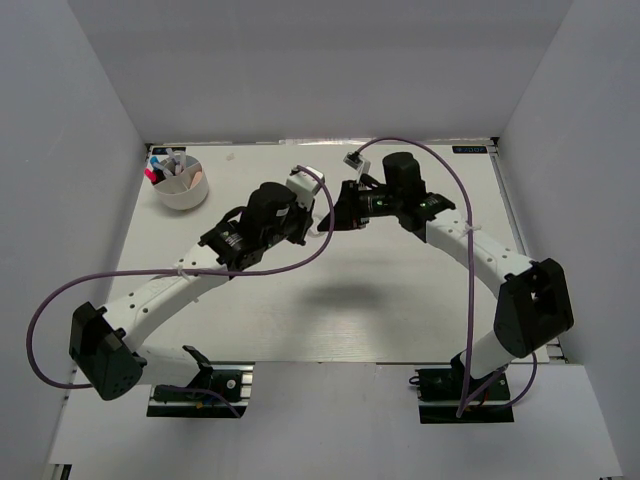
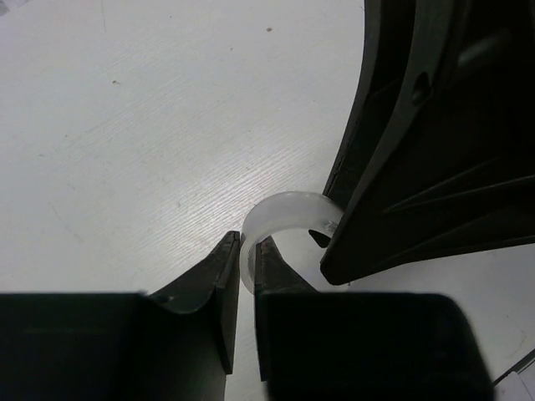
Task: Sort the stationery into containers
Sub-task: Place the stationery in the storage box.
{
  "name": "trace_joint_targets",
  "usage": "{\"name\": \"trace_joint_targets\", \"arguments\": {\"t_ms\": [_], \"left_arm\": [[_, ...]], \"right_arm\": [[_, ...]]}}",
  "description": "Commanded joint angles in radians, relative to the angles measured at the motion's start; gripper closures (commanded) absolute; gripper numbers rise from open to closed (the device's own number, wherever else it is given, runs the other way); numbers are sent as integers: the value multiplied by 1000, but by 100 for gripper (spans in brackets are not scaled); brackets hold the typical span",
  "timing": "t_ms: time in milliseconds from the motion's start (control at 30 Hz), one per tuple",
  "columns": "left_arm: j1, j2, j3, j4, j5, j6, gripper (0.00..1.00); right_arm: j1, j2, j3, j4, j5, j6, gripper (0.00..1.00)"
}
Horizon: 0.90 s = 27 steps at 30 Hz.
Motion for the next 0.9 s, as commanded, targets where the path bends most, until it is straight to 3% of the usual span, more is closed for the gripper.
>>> {"name": "trace_joint_targets", "arguments": {"t_ms": [0, 67, 100, 200, 400, 500, 533, 600, 633, 733, 867], "left_arm": [[-1, -10, 27, 30, 38, -12, 76], [-1, -16, 27, 27, 41, -6, 58], [-1, -21, 26, 25, 65, 7, 36], [-1, -31, 55, -1, 82, 54, 17], [37, -70, 144, -102, 117, 119, 13], [79, -79, 162, -166, 344, 148, 13], [88, -77, 165, -180, 508, 155, 14], [120, -56, 176, -209, 678, 159, 15], [131, -48, 178, -211, 831, 148, 16], [186, -1, 172, -179, 1043, 71, 21], [296, 76, 162, -77, 1194, -89, 29]], "right_arm": [[-5, 19, 40, 27, 29, -25, 93], [-5, 16, 37, 24, 34, -31, 98], [-5, 11, 34, 19, 40, -35, 100], [-14, -3, 20, -1, 52, -65, 100], [-86, -44, -15, -65, 3, -184, 100], [-118, -59, -18, -81, -150, -310, 100], [-122, -63, -12, -96, -187, -350, 100], [-132, -69, -13, -108, -296, -440, 100], [-137, -67, -9, -117, -313, -463, 100], [-143, -73, -4, -156, -391, -570, 100], [-137, -96, 13, -208, -495, -681, 100]]}}
